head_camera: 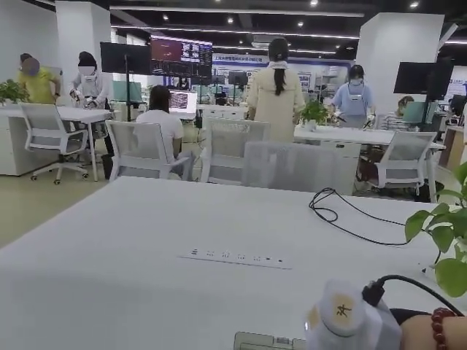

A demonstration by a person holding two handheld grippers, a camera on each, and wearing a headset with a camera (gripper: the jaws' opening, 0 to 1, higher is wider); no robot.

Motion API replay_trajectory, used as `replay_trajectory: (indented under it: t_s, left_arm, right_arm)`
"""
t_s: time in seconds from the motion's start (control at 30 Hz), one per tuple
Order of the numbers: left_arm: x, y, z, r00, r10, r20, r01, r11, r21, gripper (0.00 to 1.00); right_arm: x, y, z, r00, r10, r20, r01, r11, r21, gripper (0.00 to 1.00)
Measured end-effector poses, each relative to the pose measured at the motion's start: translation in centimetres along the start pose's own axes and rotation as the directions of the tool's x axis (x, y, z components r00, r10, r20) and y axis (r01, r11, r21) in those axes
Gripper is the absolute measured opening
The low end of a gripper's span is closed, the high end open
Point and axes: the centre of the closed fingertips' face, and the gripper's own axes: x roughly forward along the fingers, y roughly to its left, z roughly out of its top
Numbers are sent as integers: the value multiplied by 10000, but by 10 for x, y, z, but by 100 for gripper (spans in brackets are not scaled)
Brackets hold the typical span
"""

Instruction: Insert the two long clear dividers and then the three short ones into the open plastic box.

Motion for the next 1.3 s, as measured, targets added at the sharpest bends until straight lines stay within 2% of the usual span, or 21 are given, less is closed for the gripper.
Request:
replay_trajectory:
  t_s: [0.3,0.37,0.67,0.9,1.3]
  left_arm:
    - [0,0,-1,10000,-21,-54,22,10000,97,64]
    - [0,-1,-1,10000,-38,-49,39,9999,93,64]
    - [1,-1,0,10000,-37,-32,38,9999,108,64]
    - [0,0,-2,10000,-8,-85,8,10000,78,64]
    - [0,2,-3,10000,47,-85,-47,10000,39,65]
  right_arm:
    - [0,1,0,9999,-62,-116,59,9995,-303,2]
    - [0,1,0,10000,-32,-74,28,9984,-572,2]
    - [8,0,-4,10000,-7,64,8,9998,-195,2]
    - [21,-1,-10,9987,31,504,-50,9993,383,3]
    - [24,-1,-9,9980,-171,606,158,9997,209,3]
